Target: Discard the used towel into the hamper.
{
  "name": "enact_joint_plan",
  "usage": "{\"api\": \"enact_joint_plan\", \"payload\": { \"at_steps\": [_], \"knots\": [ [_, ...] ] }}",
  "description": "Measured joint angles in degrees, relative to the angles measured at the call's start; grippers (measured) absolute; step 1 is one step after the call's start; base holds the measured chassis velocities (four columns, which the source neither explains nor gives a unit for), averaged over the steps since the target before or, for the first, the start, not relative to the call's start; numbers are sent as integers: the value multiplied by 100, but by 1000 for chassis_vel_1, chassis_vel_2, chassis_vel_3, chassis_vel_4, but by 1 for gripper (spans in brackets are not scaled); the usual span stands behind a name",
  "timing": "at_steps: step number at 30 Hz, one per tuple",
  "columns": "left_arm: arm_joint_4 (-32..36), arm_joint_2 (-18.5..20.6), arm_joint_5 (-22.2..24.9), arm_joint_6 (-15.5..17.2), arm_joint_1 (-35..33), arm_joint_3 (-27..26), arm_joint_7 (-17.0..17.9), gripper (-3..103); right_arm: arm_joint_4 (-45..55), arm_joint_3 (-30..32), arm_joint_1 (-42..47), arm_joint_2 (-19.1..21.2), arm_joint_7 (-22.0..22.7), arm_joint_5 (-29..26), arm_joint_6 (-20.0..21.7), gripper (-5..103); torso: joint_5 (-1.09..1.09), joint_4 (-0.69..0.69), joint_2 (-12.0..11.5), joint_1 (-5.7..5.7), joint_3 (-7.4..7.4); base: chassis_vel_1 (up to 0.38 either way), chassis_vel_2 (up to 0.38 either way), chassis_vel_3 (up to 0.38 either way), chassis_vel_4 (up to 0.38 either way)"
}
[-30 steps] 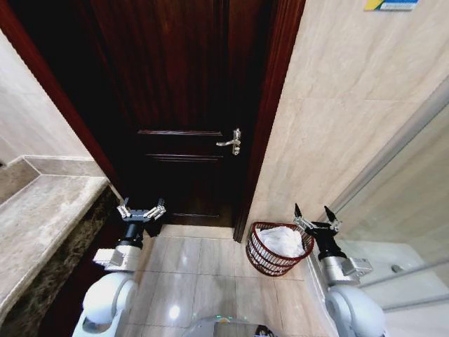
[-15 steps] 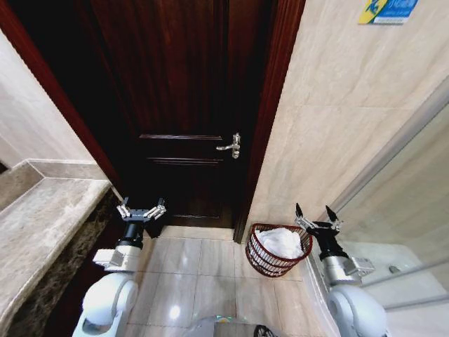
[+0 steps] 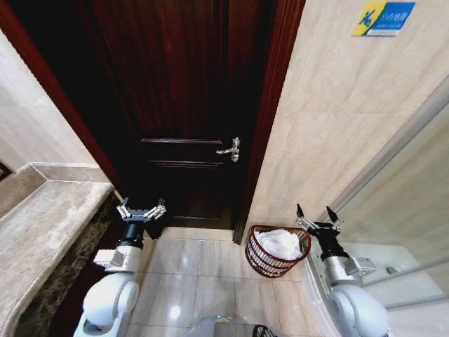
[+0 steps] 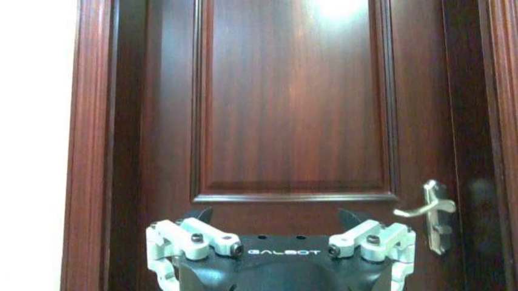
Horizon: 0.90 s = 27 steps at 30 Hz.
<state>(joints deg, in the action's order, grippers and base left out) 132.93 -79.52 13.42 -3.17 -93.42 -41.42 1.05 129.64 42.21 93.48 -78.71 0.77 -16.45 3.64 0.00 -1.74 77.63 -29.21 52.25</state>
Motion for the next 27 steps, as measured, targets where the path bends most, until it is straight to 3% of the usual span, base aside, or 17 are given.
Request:
{"api": "enact_joint_plan", "payload": {
  "at_steps": [27],
  "knots": [
    [49, -42, 16, -187, -127, -41, 2, 100, 288, -28, 330, -84, -36, 123, 77, 100, 0, 0, -5, 4, -1, 12, -17, -16, 13]
  ]
}}
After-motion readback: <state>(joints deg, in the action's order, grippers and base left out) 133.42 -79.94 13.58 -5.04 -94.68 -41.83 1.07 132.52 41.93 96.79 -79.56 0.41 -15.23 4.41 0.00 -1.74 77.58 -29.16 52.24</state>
